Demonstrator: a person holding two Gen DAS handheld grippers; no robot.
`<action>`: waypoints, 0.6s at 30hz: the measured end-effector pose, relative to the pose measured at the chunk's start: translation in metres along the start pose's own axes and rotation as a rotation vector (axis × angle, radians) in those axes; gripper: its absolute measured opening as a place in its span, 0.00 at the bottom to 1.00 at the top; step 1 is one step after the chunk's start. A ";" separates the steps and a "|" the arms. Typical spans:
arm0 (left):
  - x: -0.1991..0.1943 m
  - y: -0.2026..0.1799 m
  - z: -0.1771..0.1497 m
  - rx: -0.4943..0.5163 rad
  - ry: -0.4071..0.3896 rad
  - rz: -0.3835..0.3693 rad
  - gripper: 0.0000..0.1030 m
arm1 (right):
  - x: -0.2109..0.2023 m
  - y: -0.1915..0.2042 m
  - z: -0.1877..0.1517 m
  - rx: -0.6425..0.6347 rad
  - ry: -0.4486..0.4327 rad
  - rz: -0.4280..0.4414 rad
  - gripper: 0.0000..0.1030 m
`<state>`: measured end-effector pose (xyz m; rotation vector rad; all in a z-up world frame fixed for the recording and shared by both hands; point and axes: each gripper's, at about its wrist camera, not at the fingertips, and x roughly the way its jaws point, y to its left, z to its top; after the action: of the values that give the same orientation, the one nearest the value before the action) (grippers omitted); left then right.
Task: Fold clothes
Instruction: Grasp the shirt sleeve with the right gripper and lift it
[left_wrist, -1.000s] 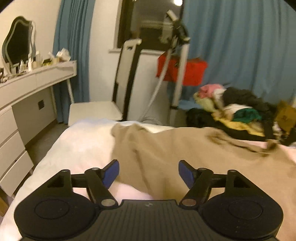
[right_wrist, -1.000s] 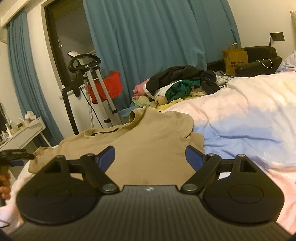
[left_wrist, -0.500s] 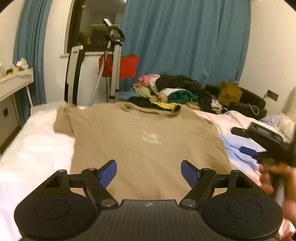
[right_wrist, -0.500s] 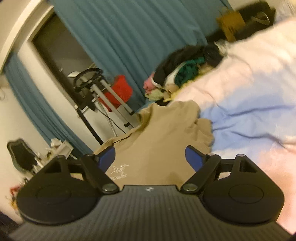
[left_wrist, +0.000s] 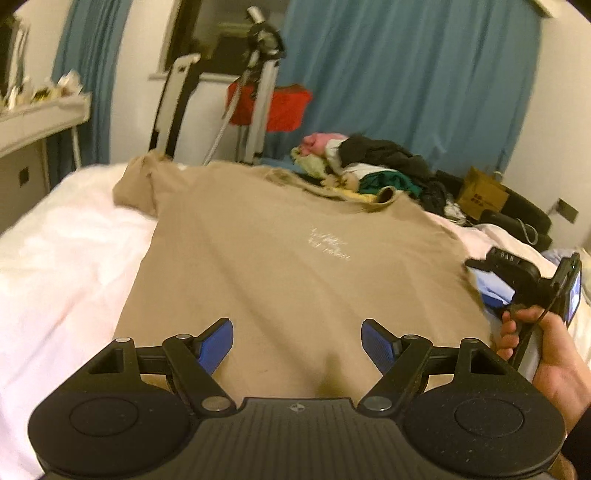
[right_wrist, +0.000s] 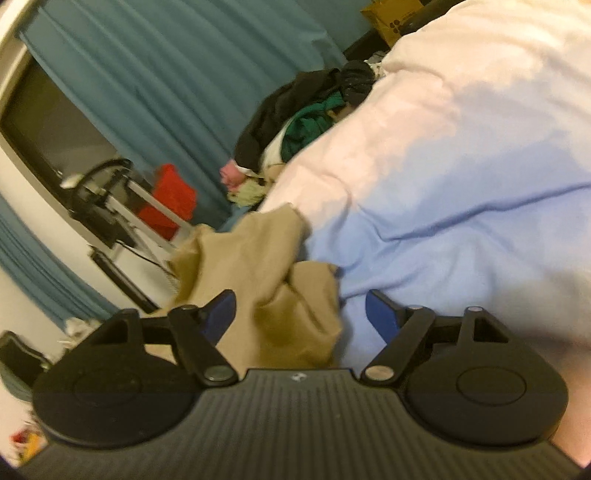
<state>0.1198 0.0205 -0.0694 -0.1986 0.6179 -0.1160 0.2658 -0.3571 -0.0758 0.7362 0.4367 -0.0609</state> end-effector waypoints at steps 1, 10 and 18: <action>0.004 0.003 0.000 -0.018 0.007 -0.003 0.76 | 0.002 0.008 -0.003 -0.048 -0.009 -0.018 0.70; 0.015 0.007 -0.001 -0.023 0.016 -0.037 0.76 | 0.019 0.077 -0.033 -0.476 -0.089 -0.179 0.13; 0.016 0.007 -0.004 -0.039 0.019 -0.048 0.76 | 0.025 0.132 -0.081 -0.835 -0.060 -0.030 0.11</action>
<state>0.1308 0.0241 -0.0834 -0.2503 0.6345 -0.1529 0.2861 -0.2034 -0.0551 -0.0940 0.3707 0.0713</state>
